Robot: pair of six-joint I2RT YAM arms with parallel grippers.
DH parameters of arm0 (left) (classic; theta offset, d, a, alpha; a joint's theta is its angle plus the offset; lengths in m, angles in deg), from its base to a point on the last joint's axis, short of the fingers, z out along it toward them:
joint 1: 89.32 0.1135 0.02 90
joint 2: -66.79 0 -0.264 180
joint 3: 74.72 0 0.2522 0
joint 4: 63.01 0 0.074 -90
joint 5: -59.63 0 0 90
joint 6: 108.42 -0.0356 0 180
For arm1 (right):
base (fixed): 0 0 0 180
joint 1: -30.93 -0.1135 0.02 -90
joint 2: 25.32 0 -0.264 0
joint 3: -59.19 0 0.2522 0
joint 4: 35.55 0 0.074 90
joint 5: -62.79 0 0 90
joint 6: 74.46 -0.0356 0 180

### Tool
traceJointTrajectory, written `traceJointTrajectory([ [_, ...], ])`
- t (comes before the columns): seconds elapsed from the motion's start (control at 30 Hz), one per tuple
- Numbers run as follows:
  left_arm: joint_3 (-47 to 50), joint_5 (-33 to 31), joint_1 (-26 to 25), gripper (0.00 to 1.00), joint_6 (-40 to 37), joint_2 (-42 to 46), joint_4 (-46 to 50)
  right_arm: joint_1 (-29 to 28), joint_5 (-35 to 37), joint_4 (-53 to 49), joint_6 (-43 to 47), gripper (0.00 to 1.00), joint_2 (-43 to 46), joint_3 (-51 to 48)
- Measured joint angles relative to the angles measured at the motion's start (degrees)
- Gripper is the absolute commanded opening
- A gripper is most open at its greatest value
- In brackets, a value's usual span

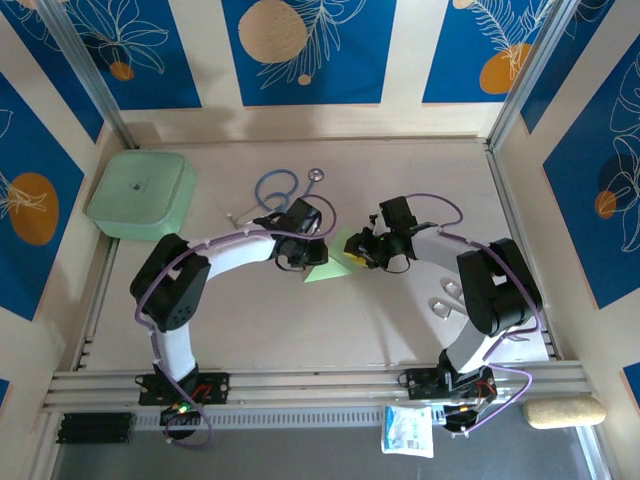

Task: Fold a paper plane with a square sheet of paper (pick it up from the middle)
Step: Move the paper to the center of the table, then fold the wing for the fifth time at the center of the table.

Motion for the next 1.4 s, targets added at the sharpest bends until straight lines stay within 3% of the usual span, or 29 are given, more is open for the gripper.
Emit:
traceJointTrajectory([
  [0.17,1.81,1.40,-0.02,0.11,2.78,-0.35,-1.51,0.33,0.17,-0.02,-0.20,0.37,0.00,0.15],
  [0.33,1.75,1.42,-0.02,0.07,3.78,-1.97,-1.92,0.68,0.42,0.00,-0.87,0.48,0.02,0.17],
  [0.47,1.68,-0.79,-0.02,0.05,4.42,-3.67,-1.86,0.79,1.31,0.02,-1.22,0.49,0.37,0.02],
  [0.87,2.34,-2.14,0.00,0.04,10.38,-4.63,-3.48,0.90,2.32,-0.52,-4.59,0.48,1.86,-1.81],
  [1.4,6.34,2.67,0.15,0.05,21.79,-4.31,-12.39,0.35,2.29,-0.94,-10.86,0.42,-2.47,-2.91],
])
